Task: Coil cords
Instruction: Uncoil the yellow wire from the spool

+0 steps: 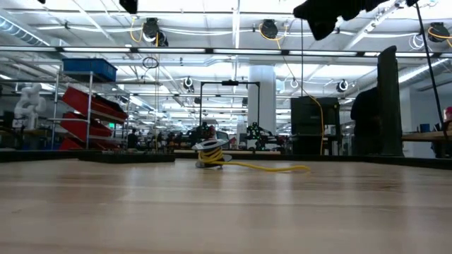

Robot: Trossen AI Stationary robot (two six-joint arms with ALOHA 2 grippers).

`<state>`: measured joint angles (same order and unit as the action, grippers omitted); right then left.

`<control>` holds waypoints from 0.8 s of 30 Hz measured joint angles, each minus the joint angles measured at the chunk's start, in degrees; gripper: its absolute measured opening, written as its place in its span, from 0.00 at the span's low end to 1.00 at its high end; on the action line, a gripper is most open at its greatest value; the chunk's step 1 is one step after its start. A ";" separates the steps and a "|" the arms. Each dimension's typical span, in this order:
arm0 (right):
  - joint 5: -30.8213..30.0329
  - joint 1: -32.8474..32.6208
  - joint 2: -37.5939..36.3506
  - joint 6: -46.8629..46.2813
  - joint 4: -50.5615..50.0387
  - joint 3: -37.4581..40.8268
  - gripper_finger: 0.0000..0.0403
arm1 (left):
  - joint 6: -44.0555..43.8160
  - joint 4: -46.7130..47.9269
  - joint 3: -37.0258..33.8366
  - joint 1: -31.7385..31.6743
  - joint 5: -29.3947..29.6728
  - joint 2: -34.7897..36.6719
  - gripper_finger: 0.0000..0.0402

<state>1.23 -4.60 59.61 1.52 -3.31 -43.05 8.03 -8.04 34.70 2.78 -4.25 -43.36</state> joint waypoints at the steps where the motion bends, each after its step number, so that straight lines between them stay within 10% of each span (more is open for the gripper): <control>1: 0.01 0.00 0.91 0.00 0.81 0.00 0.00 | 0.33 -0.36 0.55 0.45 -0.01 -1.20 0.00; 16: -0.29 1.27 10.26 -2.57 7.58 0.00 0.00 | 4.80 -0.63 1.44 5.52 5.11 -5.21 0.00; 24: -6.24 3.13 7.31 -5.89 27.57 -2.10 0.00 | 7.33 -2.96 1.44 7.35 5.20 -5.21 0.00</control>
<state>-5.01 -1.47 66.92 -4.37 24.26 -45.15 15.35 -11.00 36.14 10.13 0.95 -48.58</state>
